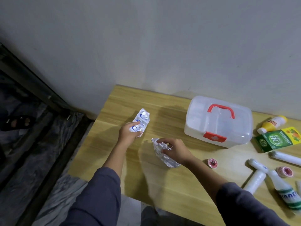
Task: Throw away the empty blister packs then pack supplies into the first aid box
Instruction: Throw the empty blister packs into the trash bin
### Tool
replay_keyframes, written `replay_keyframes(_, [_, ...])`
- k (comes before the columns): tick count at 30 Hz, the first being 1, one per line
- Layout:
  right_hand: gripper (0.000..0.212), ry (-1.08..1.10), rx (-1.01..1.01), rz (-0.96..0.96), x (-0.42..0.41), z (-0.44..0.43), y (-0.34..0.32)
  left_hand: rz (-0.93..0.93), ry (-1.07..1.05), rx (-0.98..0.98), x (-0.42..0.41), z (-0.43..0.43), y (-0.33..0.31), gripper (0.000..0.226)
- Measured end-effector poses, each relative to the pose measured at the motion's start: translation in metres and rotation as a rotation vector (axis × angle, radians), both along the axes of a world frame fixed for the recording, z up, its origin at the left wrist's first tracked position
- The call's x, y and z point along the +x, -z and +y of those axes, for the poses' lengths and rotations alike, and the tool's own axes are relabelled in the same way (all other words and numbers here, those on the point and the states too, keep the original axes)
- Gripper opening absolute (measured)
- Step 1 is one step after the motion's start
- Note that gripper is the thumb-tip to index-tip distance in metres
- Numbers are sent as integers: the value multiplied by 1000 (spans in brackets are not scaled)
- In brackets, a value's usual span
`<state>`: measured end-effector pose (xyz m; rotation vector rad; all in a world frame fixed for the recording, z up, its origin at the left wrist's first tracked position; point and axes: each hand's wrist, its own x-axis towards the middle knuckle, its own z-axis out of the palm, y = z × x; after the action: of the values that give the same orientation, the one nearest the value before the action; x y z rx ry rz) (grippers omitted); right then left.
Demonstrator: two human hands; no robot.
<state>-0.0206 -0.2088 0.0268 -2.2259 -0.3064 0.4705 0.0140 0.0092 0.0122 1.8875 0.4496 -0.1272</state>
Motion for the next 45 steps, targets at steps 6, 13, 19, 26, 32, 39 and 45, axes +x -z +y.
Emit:
replay_keyframes(6, [43,41,13,-20,4,2,-15,1,-44,-54,-2,-4,-3,50])
replay_keyframes(13, [48,266,80,-247,7,-89,-107,-200,125,-164,40,-98,-90,55])
replay_keyframes(19, [52,542,60,-331,-29,-204,-139,-283,371,-224,49,-231,-122,57])
replay_keyframes(26, [58,940,8,-389,-138,-341,-144,-267,767,-304,-8,-414,-128,61])
replay_keyframes(32, [58,1293,-38,-319,-266,-424,-115,-165,1102,-369,-104,-552,-103,61])
replay_keyframes(39, [55,1693,25,-207,-400,-470,-35,59,1389,-287,-223,-656,-27,62])
replay_keyframes(45, [55,1918,122,43,-488,-476,68,230,1561,-150,-327,-699,55,68])
